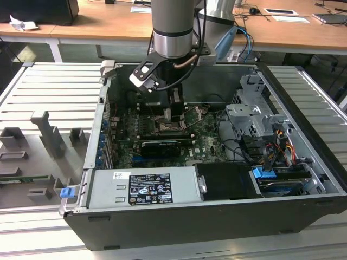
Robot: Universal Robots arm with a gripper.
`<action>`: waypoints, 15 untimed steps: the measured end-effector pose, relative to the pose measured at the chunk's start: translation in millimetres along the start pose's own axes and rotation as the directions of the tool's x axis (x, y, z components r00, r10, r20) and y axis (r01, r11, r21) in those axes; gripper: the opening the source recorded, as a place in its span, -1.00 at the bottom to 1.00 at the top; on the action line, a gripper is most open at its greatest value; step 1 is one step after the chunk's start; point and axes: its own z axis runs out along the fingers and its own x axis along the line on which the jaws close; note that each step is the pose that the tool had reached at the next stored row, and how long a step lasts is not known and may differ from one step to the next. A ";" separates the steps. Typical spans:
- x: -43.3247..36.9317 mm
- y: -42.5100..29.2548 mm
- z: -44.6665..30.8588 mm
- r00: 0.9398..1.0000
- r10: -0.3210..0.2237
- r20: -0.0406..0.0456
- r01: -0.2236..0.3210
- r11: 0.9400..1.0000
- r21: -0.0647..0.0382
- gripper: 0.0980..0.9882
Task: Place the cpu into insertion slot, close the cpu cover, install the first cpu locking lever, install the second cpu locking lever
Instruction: 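Place the cpu into insertion slot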
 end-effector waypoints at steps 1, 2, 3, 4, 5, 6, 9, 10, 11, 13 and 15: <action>0.6 -0.1 1.3 1.000 0.005 0.001 -0.005 1.000 0.000 -0.03; 1.4 -0.3 4.1 1.000 0.012 0.001 -0.012 1.000 0.000 -0.03; 1.9 -0.5 6.2 1.000 0.012 0.001 -0.012 1.000 0.000 -0.03; 2.1 -0.6 7.2 1.000 0.012 0.001 -0.012 1.000 0.000 -0.03; 2.3 -0.7 8.0 1.000 0.012 0.001 -0.012 1.000 0.000 -0.03; 2.5 -0.8 9.1 1.000 0.012 0.001 -0.012 1.000 0.000 -0.03; 3.2 -1.0 11.0 1.000 0.012 0.001 -0.012 1.000 0.000 -0.03; 3.5 -1.0 11.5 1.000 0.012 0.001 -0.012 1.000 0.000 -0.03; 3.8 -1.1 12.0 1.000 0.012 0.001 -0.012 1.000 0.000 -0.03; 4.2 -1.1 12.7 1.000 0.012 0.001 -0.012 1.000 0.000 -0.03; 5.0 -1.2 13.4 1.000 0.012 0.001 -0.012 1.000 0.000 -0.03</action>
